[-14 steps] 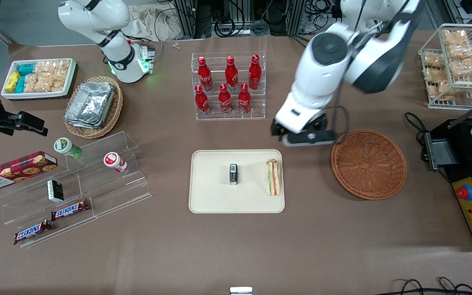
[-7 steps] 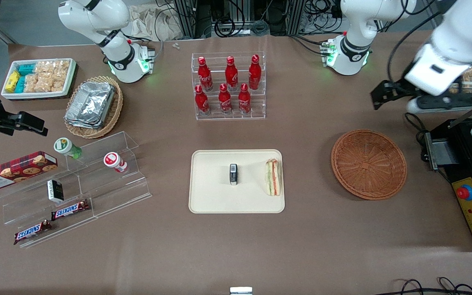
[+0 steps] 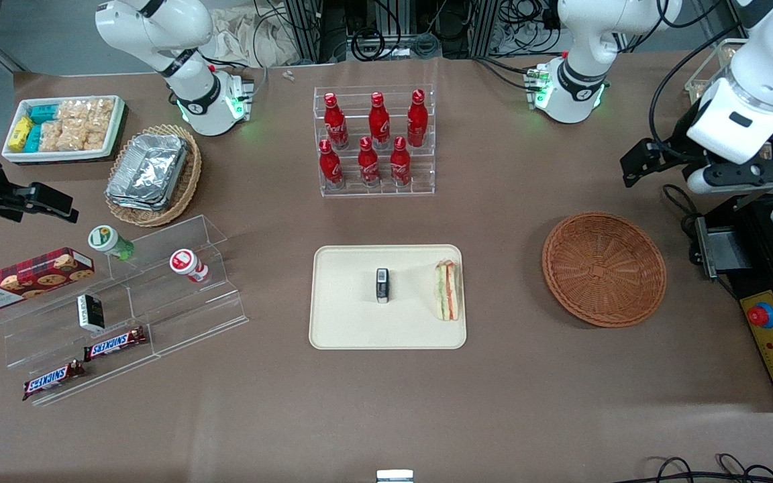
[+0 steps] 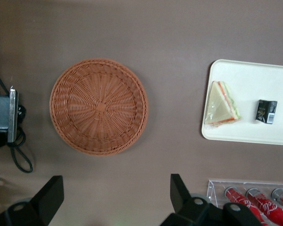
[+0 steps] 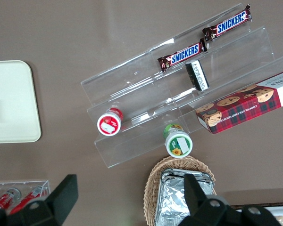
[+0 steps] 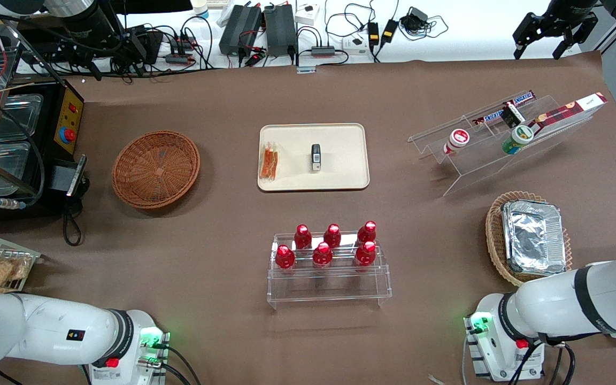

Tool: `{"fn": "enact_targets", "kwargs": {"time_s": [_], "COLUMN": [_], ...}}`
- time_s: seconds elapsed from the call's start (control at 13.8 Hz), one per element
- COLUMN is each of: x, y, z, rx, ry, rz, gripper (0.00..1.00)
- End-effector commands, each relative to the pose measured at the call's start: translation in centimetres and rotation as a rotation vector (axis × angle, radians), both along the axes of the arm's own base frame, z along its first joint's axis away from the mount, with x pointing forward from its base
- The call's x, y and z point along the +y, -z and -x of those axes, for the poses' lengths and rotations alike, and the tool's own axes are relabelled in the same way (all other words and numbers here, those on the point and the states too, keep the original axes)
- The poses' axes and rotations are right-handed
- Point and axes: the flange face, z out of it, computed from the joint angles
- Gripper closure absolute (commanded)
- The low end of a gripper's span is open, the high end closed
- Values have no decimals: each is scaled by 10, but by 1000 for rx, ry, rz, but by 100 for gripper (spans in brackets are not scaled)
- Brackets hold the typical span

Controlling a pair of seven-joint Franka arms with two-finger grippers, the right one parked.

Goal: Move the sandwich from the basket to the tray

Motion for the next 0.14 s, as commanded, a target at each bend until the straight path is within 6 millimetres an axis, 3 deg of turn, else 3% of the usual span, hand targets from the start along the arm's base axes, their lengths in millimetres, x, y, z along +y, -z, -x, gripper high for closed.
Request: {"fn": "enact_targets", "kwargs": {"time_s": [0.0, 0.07], "x": [-5, -5], "y": [-9, -9], "z": [-17, -17], "rx": [-16, -17], "ry": [-9, -9], "rz": [4, -1], "gripper": [0, 0]}}
